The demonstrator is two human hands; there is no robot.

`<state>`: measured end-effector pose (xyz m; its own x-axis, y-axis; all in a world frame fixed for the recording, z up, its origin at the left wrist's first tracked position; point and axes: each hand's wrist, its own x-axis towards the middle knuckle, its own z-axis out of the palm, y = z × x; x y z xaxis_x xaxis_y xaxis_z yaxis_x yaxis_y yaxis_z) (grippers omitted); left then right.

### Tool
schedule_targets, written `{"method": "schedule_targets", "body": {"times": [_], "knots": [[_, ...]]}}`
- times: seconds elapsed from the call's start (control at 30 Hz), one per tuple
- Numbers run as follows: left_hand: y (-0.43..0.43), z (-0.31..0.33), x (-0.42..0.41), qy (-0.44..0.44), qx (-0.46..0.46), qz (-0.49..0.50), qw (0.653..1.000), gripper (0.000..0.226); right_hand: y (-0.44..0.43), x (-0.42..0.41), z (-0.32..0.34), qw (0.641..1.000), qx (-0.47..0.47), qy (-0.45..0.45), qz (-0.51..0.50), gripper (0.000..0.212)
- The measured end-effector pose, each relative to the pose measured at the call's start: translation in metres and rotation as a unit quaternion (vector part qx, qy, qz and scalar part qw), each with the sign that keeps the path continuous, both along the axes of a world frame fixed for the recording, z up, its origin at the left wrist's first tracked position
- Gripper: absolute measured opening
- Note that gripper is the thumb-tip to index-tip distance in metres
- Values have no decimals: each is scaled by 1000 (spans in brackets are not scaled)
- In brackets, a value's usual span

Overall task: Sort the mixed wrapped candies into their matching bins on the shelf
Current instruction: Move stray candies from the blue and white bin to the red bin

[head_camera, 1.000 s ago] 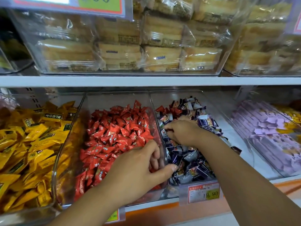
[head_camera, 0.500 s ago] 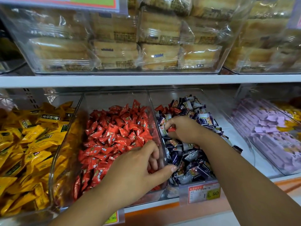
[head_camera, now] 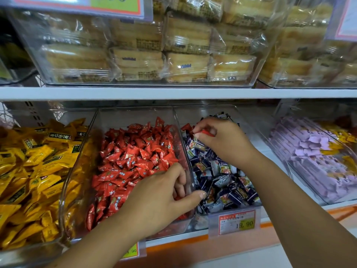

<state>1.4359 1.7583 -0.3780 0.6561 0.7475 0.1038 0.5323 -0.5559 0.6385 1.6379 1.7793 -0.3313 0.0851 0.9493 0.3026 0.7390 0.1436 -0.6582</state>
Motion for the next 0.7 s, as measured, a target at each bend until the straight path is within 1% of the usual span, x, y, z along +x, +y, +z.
{"method": "schedule_targets", "body": {"times": [0.03,0.1,0.17,0.2,0.27,0.33,0.47,0.53,0.6,0.63,0.7], "knots": [[0,0,0,-2,2,0,1000,43,-1,-6,4,999,6,42,21,9],[0,0,-1,-2,5,-1,1000,40,-4,-17,11,988,-14,129,86,18],[0,-1,-1,-3,7,-2,1000,41,-2,-18,11,982,-34,150,111,25],[0,-1,-1,-3,5,-3,1000,42,0,-16,9,984,-31,147,96,24],[0,-1,-2,3,5,-3,1000,46,6,-7,2,993,-21,112,40,19],[1,-1,-2,12,11,-5,1000,46,10,0,-6,996,-37,84,20,17],[2,-1,-1,14,12,-7,1000,41,13,-4,-17,994,-58,81,39,13],[1,0,-1,13,8,-5,1000,41,16,-8,-20,998,-36,41,31,11],[1,0,-1,11,8,-6,1000,42,19,-11,-18,1000,10,-10,23,9],[1,1,-2,14,10,-8,1000,42,21,-14,-14,999,28,-21,27,9],[0,2,-3,26,19,-10,999,42,26,-24,0,997,23,-46,52,12]]}}
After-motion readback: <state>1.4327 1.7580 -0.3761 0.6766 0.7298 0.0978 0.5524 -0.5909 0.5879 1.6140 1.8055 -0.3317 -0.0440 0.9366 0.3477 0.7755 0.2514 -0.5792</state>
